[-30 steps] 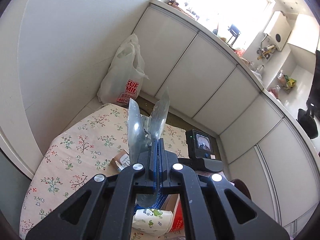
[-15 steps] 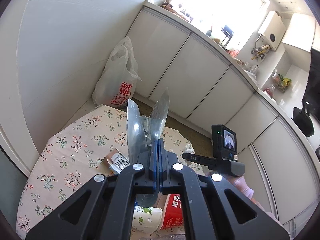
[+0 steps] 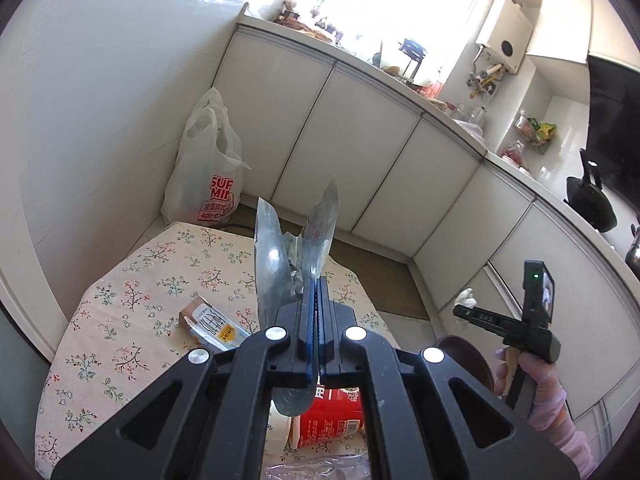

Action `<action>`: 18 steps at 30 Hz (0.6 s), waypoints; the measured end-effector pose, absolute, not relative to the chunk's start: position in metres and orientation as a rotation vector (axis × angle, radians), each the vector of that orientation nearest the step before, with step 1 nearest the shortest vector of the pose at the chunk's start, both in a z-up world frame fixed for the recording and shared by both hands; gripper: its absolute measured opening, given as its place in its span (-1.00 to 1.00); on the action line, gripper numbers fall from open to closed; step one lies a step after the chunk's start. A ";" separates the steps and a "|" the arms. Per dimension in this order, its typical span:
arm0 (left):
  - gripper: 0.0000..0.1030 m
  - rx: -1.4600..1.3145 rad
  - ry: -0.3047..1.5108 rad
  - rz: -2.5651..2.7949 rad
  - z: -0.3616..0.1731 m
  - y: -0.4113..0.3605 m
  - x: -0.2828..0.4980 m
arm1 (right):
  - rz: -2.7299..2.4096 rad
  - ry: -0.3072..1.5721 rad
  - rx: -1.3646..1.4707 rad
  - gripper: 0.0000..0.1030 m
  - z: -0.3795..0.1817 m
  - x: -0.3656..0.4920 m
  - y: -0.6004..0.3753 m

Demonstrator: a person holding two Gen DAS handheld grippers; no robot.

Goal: Collect trash
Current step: 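Carry the tissue over the brown bin and open the right gripper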

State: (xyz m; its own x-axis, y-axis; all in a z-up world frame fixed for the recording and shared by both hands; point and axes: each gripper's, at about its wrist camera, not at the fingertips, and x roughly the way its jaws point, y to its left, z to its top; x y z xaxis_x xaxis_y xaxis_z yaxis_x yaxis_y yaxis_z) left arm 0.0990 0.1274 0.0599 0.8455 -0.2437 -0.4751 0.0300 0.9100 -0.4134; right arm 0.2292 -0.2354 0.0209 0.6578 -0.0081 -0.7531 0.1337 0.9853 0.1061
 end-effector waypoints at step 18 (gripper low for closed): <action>-0.99 -0.259 0.531 -0.341 0.071 0.005 0.085 | -0.567 0.665 0.294 -0.05 -0.022 0.162 -0.380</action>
State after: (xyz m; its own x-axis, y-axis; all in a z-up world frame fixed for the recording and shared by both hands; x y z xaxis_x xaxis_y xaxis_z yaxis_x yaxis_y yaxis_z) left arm 0.0847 0.0054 0.0714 0.8084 -0.3815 -0.4482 0.2495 0.9118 -0.3261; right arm 0.1619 -0.3802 -0.0222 0.6441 -0.3992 -0.6525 0.5812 0.8100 0.0782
